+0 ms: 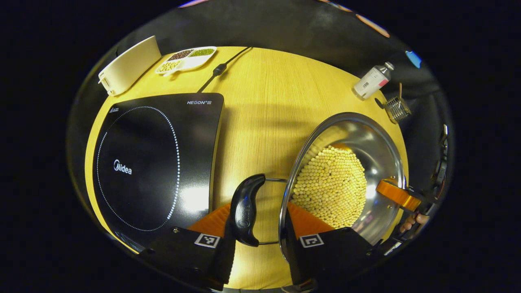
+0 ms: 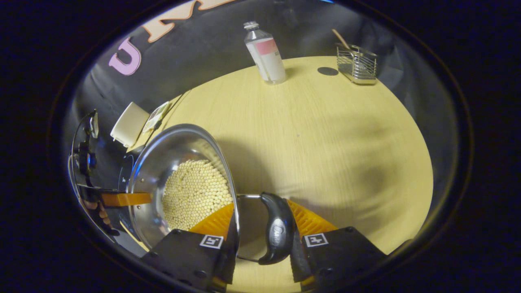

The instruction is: First push the handle of the pot to place it horizontally, then grasp the pot with both hands and set it on the induction cooktop.

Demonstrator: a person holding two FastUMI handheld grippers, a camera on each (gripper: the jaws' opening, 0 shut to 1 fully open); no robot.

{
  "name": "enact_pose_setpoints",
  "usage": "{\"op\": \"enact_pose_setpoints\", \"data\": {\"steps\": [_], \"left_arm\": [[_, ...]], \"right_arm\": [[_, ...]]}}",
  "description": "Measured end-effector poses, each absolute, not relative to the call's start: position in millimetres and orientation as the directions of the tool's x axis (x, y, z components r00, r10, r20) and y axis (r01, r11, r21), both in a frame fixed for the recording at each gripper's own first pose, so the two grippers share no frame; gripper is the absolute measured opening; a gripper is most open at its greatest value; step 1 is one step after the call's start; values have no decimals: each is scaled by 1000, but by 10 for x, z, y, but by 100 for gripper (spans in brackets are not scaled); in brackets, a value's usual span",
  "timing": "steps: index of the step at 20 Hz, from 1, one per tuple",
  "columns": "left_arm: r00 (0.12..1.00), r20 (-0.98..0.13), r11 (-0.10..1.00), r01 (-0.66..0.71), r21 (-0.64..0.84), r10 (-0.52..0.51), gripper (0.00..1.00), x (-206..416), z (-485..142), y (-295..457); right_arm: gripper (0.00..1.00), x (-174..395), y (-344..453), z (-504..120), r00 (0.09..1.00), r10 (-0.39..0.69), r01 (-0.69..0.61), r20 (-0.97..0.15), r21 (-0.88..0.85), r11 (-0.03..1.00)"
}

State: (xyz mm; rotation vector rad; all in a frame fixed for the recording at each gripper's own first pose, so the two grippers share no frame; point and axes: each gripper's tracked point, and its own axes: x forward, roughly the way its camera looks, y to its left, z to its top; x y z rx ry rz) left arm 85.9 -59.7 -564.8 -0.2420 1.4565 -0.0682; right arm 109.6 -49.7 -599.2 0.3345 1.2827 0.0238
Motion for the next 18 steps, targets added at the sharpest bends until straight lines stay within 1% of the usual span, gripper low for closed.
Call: {"op": "enact_pose_setpoints", "data": {"steps": [1, 2, 4, 5, 6, 7, 8, 9, 15, 16, 18], "left_arm": [[110, -975, 974, -96, -204, -193, 54, 832, -5611, -595], [105, -975, 975, -90, -204, -195, 51, 816, -5597, -600], [119, -974, 977, -77, -201, -191, 56, 824, -5516, -579], [126, -974, 977, -70, -199, -189, 53, 832, -5466, -555], [133, -973, 978, -64, -198, -188, 54, 835, -5416, -523], [138, -973, 978, -63, -197, -187, 54, 827, -5364, -487], [149, -971, 978, -67, -197, -185, 51, 832, -5315, -432], [155, -971, 978, -70, -194, -182, 53, 816, -5261, -380], [179, -971, 980, -95, -174, -155, 53, 766, -5045, 122], [185, -970, 980, -93, -175, -156, 54, 777, -5017, 223], [200, -967, 980, -86, -179, -159, 53, 796, -4983, 464]], "right_arm": [[48, 1067, -475, -5982, 281, 210, 175, -936, 265, 948], [48, 1045, -489, -5978, 284, 206, 174, -936, 262, 949], [48, 1016, -471, -5906, 289, 204, 184, -935, 264, 947], [54, 1003, -451, -5857, 293, 205, 191, -934, 268, 944], [47, 993, -416, -5810, 297, 207, 189, -932, 269, 944], [47, 1004, -382, -5771, 303, 209, 186, -930, 273, 944], [47, 1019, -325, -5734, 307, 214, 183, -927, 278, 943], [48, 1031, -263, -5689, 309, 220, 181, -925, 285, 941], [47, 1070, 257, -5524, 319, 245, 161, -915, 308, 938], [54, 1075, 360, -5501, 323, 244, 162, -914, 307, 938], [54, 1096, 596, -5454, 330, 237, 169, -914, 304, 937]]}}
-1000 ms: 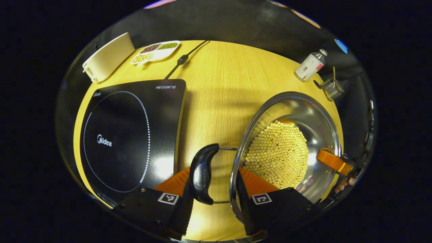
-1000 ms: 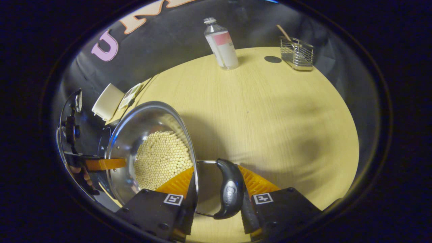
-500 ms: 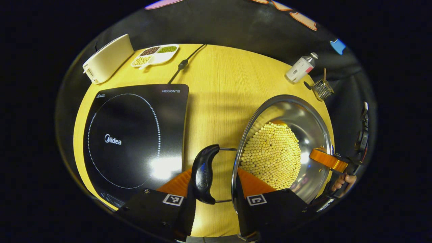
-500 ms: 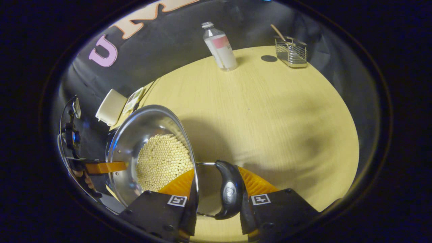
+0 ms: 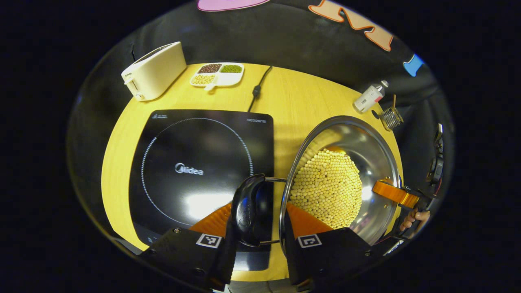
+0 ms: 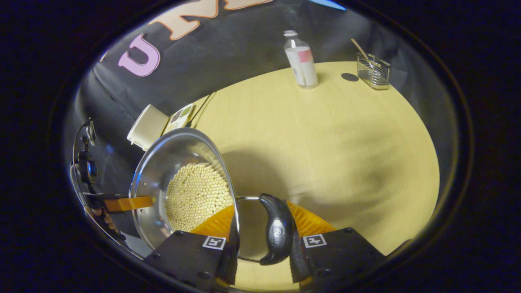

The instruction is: First push the handle of the pot to place it horizontally, then grasp the pot with both hands and set it on the induction cooktop.

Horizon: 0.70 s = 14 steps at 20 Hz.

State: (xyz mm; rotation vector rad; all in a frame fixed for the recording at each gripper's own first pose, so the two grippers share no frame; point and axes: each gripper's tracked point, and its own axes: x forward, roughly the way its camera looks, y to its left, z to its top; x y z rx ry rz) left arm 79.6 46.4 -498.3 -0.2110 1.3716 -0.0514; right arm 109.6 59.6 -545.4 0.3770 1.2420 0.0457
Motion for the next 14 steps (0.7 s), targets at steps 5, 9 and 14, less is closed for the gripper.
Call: {"op": "enact_pose_setpoints", "data": {"steps": [5, 9, 14], "left_arm": [[255, -953, 980, -64, -187, -165, 51, 826, -4914, 1207], [250, -953, 979, -63, -193, -172, 53, 780, -5011, 1745], [257, -948, 973, -86, -213, -185, 54, 761, -5102, 2192]], "right_arm": [[54, 1145, 1348, -5353, 337, 225, 167, -914, 294, 941], [53, 1122, 1885, -5432, 316, 213, 161, -925, 273, 948], [46, 1189, 2380, -5434, 294, 194, 146, -936, 244, 959]]}}
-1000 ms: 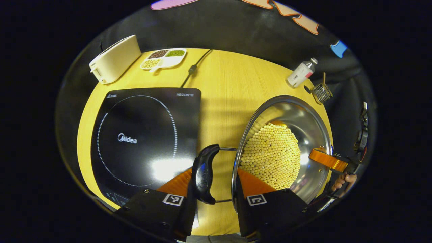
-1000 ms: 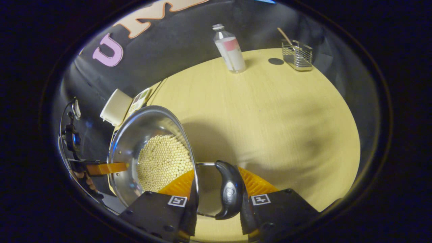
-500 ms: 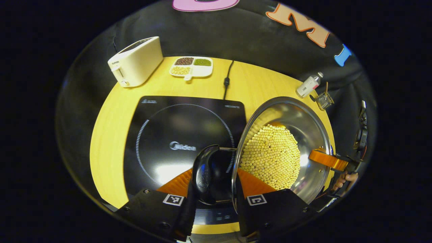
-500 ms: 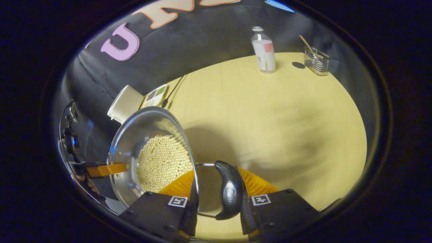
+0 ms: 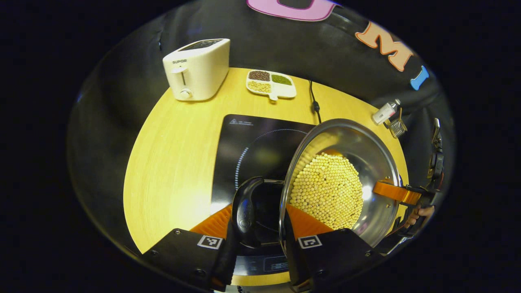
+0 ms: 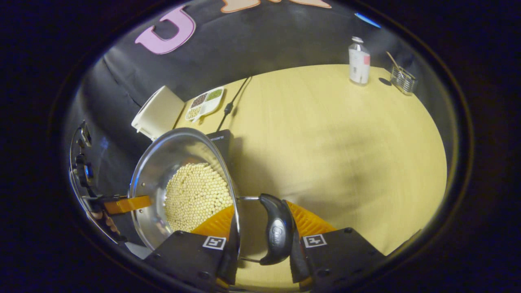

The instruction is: First push the handle of the pot to place it horizontally, then grasp the pot with both hands and set it on the induction cooktop.

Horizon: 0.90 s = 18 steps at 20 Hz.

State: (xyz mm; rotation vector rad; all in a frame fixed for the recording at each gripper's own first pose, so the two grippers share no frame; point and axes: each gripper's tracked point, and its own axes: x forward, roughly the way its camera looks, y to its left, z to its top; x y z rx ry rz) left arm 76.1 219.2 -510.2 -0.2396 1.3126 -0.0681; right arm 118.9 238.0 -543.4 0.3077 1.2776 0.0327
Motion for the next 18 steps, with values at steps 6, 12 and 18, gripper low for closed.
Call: {"op": "enact_pose_setpoints", "data": {"steps": [6, 12, 18], "left_arm": [[301, -937, 979, -49, -200, -177, 53, 957, -5146, 2595], [340, -925, 982, -19, -187, -169, 54, 1068, -5180, 2740], [381, -921, 996, 5, -88, -83, 80, 1059, -5282, 2857]], "right_arm": [[46, 1345, 2770, -5470, 292, 189, 169, -938, 245, 955], [46, 1448, 2903, -5492, 296, 190, 185, -936, 252, 950], [59, 1508, 2844, -5518, 312, 163, 185, -936, 228, 956]]}}
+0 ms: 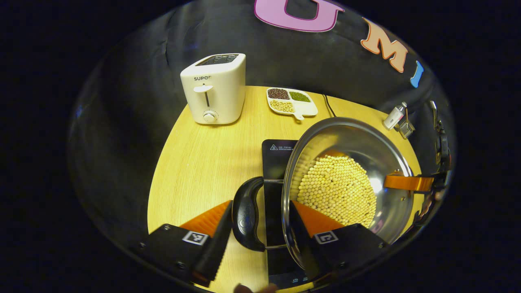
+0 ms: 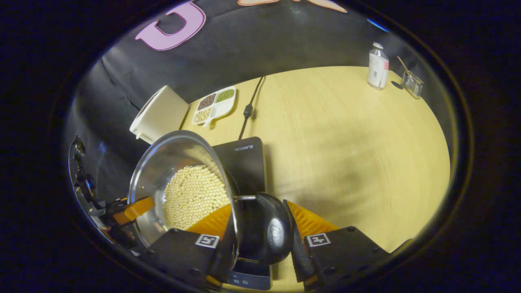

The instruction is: First push the handle of the pot to place it horizontally, then grasp the pot with both hands and set it on the induction cooktop.

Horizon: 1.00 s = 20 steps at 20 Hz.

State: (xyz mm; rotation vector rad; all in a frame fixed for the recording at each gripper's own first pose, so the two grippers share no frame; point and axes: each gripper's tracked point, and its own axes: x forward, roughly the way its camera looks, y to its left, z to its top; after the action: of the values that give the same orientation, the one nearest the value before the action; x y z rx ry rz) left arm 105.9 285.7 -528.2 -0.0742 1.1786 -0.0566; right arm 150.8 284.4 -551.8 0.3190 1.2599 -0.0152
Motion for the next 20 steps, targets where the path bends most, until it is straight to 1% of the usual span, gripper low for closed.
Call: {"op": "enact_pose_setpoints", "data": {"steps": [1, 2, 3, 5, 6, 7, 8, 9, 10, 11, 12, 14, 15, 17, 18, 19, 20], "left_arm": [[401, -913, 997, 11, -76, -74, 97, 1072, -5278, 2858], [426, -903, 998, 13, -55, -55, 100, 1110, -5252, 2883], [465, -884, 999, 17, -35, -39, 100, 1157, -5178, 2922], [515, -857, 1000, 16, -7, -14, 100, 1221, -5069, 2958], [528, -849, 1000, 12, 2, -5, 100, 1228, -5029, 2966], [538, -843, 1000, 8, 11, 5, 100, 1225, -4990, 2974], [557, -831, 1000, 4, 20, 15, 100, 1235, -4938, 2982], [576, -817, 1000, -2, 30, 26, 100, 1250, -4879, 3000], [596, -802, 999, -7, 38, 35, 100, 1268, -4829, 3006], [613, -789, 999, -9, 48, 44, 100, 1276, -4779, 3013], [632, -773, 998, -13, 64, 58, 100, 1306, -4707, 3028], [683, -724, 993, -22, 112, 97, 100, 1382, -4508, 3081], [709, -698, 992, -20, 125, 102, 99, 1407, -4396, 3061], [744, -660, 989, -12, 146, 107, 99, 1428, -4212, 2981], [749, -652, 986, -13, 166, 120, 99, 1403, -4117, 2943], [762, -635, 983, -12, 181, 126, 99, 1408, -4010, 2878], [775, -619, 981, -9, 196, 131, 99, 1394, -3875, 2793]], "right_arm": [[71, 1508, 2833, -5508, 313, 160, 182, -936, 224, 957], [74, 1504, 2806, -5497, 318, 156, 178, -935, 221, 959], [83, 1527, 2764, -5458, 331, 150, 174, -932, 216, 961], [100, 1572, 2729, -5371, 364, 151, 170, -919, 225, 959], [96, 1588, 2710, -5307, 386, 151, 170, -910, 231, 958], [96, 1615, 2685, -5236, 404, 151, 171, -902, 236, 957], [94, 1603, 2647, -5159, 421, 148, 172, -895, 239, 956], [100, 1605, 2601, -5094, 432, 147, 172, -890, 242, 955], [94, 1588, 2559, -5039, 435, 150, 173, -888, 246, 954], [96, 1562, 2510, -4986, 437, 153, 177, -886, 252, 952], [100, 1540, 2471, -4928, 440, 159, 183, -884, 262, 948], [100, 1498, 2258, -4830, 459, 121, 189, -880, 230, 955], [92, 1479, 2148, -4782, 468, 108, 184, -877, 217, 959], [93, 1399, 1917, -4717, 474, 86, 191, -876, 198, 961], [100, 1366, 1798, -4686, 478, 83, 205, -874, 203, 957], [93, 1349, 1707, -4640, 487, 91, 220, -869, 223, 950], [93, 1340, 1611, -4587, 504, 96, 230, -858, 240, 943]]}}
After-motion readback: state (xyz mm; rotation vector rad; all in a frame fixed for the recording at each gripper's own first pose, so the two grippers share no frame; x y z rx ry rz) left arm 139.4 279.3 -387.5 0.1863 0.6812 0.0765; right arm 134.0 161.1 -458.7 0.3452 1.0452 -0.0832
